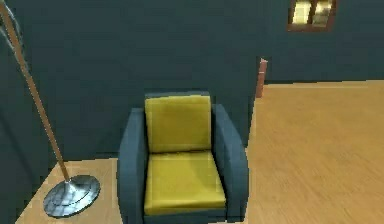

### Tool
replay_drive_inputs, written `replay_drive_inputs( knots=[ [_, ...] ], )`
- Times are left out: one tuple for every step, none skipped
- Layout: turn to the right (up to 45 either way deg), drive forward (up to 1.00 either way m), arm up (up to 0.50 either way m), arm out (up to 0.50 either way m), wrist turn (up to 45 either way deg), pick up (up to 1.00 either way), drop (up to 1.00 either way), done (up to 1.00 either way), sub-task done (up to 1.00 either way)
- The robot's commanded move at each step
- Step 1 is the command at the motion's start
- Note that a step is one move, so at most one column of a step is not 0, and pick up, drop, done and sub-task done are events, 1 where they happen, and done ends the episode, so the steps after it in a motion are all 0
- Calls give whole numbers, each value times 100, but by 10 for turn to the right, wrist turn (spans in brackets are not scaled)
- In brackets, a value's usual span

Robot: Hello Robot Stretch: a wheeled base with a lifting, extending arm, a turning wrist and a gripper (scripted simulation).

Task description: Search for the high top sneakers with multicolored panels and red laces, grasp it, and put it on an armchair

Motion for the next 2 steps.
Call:
replay_drive_inputs(
  knots=[
    [60, 0, 0, 0, 0, 0, 0, 0, 0],
    [0, 40, 0, 0, 0, 0, 0, 0, 0]
  ],
)
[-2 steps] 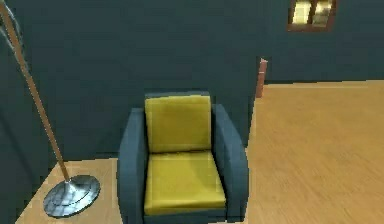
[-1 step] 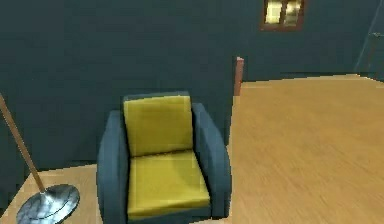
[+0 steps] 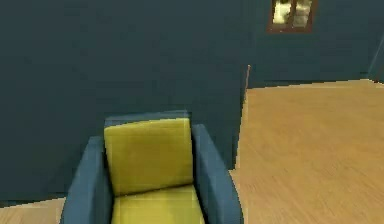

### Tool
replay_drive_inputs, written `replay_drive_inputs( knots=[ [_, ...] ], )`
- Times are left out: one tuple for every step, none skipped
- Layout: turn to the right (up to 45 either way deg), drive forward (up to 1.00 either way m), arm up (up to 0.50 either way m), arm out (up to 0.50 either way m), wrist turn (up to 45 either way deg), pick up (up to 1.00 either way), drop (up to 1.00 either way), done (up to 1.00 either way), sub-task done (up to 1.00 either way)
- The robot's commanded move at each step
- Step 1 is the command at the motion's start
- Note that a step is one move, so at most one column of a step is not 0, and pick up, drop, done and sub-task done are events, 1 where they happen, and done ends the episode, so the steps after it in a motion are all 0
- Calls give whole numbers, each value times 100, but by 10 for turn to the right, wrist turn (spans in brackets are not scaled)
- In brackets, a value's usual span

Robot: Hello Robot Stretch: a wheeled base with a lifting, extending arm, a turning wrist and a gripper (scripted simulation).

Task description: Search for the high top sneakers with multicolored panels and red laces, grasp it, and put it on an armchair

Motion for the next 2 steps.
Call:
replay_drive_inputs(
  knots=[
    [450, 0, 0, 0, 0, 0, 0, 0, 0],
    [450, 0, 0, 0, 0, 0, 0, 0, 0]
  ],
)
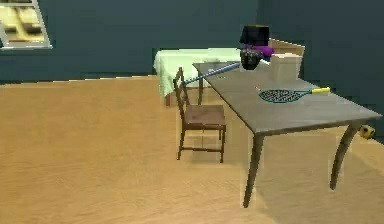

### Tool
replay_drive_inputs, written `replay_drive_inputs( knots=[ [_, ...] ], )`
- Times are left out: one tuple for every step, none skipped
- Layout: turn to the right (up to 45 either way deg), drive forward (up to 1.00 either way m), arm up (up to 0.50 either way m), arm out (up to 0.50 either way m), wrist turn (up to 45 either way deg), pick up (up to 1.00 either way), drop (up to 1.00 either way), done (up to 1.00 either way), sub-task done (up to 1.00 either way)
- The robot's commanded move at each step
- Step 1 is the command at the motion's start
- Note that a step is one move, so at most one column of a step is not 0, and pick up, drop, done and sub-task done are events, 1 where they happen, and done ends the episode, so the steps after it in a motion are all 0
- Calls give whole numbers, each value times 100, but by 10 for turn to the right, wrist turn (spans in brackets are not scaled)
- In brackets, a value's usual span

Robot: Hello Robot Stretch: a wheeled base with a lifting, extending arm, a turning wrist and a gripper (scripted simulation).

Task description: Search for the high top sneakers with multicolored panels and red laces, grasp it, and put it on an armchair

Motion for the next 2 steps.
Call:
replay_drive_inputs(
  knots=[
    [450, 0, 0, 0, 0, 0, 0, 0, 0],
    [270, 0, 0, 0, 0, 0, 0, 0, 0]
  ],
)
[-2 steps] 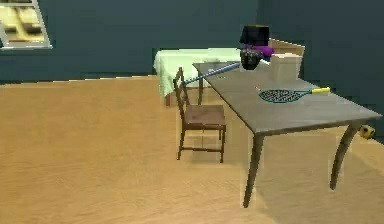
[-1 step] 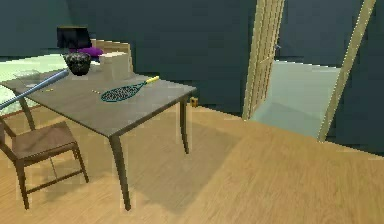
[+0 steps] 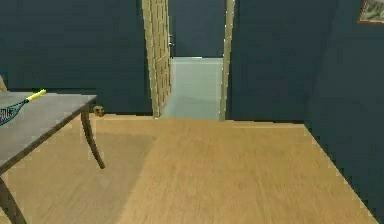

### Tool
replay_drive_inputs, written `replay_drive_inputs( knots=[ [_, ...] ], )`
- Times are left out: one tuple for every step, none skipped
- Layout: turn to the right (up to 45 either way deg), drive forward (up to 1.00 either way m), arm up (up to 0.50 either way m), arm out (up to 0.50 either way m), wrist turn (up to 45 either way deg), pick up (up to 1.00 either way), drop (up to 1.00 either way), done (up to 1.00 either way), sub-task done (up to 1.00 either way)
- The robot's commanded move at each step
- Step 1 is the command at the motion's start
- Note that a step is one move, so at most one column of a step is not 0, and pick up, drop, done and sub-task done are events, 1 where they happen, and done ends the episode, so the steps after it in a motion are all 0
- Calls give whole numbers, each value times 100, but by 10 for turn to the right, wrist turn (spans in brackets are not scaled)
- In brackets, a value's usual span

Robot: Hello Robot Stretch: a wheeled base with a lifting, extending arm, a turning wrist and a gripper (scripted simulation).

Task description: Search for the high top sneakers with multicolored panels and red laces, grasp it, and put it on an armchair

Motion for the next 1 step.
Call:
replay_drive_inputs(
  knots=[
    [-450, 0, 0, 0, 0, 0, 0, 0, 0]
  ],
)
